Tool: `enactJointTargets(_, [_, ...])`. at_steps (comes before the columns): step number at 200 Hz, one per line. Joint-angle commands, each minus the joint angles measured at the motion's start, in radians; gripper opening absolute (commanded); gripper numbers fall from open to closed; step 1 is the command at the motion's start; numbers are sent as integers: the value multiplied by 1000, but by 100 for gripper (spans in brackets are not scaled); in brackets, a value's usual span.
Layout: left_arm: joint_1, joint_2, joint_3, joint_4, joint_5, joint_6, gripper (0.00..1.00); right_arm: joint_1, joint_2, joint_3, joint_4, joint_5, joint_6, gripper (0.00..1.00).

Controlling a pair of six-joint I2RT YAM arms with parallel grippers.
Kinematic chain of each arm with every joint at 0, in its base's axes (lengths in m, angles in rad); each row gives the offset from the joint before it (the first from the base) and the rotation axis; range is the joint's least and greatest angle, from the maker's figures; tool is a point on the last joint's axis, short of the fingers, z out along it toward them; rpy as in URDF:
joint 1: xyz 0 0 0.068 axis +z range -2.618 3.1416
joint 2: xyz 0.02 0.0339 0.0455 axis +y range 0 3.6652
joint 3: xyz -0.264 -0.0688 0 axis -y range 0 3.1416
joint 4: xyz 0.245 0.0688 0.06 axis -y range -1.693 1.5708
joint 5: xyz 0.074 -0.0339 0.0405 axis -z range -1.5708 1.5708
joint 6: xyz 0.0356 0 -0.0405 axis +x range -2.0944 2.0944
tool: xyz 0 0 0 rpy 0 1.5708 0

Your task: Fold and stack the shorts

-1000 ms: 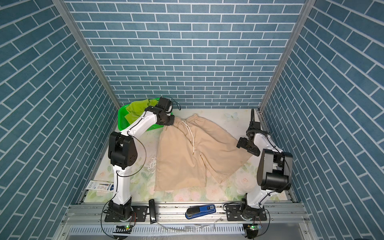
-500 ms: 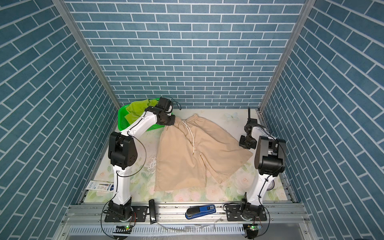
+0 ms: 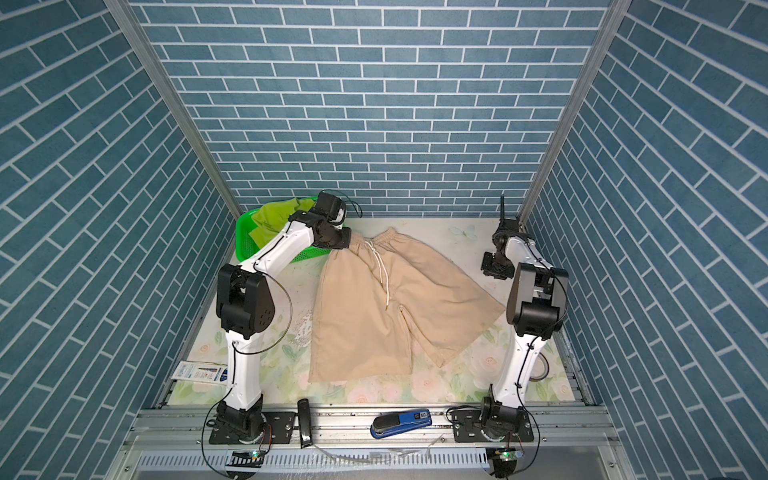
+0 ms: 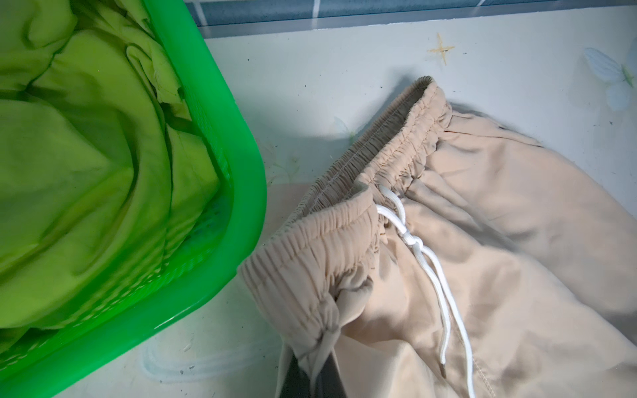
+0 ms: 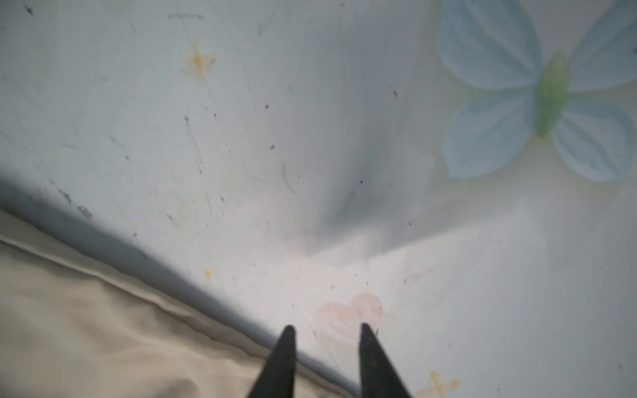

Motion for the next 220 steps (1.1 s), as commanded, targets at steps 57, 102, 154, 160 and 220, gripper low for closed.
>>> enactJointTargets(57, [7, -54, -72, -7, 41, 3, 0, -94, -227, -327, -50, 3, 78, 78])
enactJointTargets(102, [7, -78, -120, 48, 96, -22, 0, -107, -239, -406, 52, -117, 128, 67])
enactJointTargets(154, [8, -77, -107, 48, 90, -13, 0, -107, -184, -398, 117, -122, 153, 10])
enactJointTargets(160, [8, -77, -105, 49, 89, -15, 0, -109, -177, -384, 117, -108, 150, 1])
enactJointTargets(220, [-6, -13, -38, 93, 128, -62, 0, -144, -15, -95, 129, -66, 136, 0])
